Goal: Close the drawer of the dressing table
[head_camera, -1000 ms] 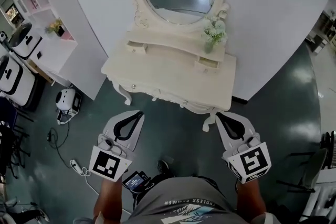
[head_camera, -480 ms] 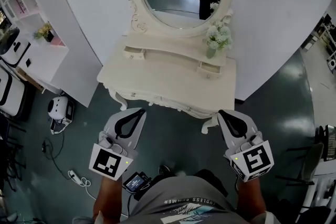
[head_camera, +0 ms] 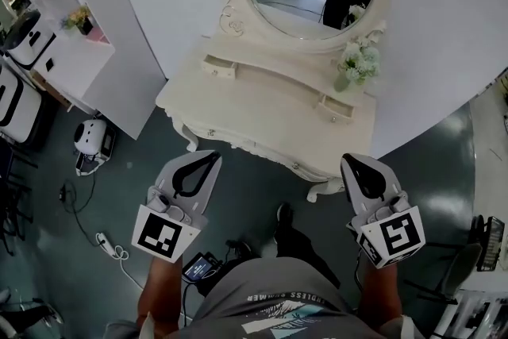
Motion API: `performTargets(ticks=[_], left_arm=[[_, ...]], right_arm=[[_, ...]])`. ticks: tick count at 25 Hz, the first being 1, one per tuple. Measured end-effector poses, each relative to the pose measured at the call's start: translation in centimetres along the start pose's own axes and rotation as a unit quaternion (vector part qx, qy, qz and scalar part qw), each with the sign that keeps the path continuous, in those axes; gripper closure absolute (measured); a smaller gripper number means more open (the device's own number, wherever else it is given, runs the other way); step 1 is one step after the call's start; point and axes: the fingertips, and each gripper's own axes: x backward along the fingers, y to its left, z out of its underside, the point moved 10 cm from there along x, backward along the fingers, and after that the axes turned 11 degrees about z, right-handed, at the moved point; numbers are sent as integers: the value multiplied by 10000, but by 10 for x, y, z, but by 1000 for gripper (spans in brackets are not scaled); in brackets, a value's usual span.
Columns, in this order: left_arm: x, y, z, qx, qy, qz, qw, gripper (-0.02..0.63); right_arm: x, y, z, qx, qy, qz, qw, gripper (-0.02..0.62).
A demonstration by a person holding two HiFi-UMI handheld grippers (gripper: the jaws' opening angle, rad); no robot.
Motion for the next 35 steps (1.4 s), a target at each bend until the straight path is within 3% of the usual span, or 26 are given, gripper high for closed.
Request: performTargets(ticks=[11, 19, 27, 35], left_arm=[[-43, 27, 10, -59, 313, -1274, 9913, 603], [-74, 40, 5, 34, 550, -1779, 9825, 603], [-120, 49, -4, -44, 815, -1950, 9774, 603], [-165, 62, -9, -70, 911, -1725, 9808, 603]], right_arm=[[-126, -51, 16, 160, -436, -1173, 9920, 597], [-187, -73, 17, 156, -508, -1814, 9820, 597], [-223, -104, 25, 24, -641, -2120, 9752, 597], [-241, -133, 26, -39, -745, -2020, 9765, 597]])
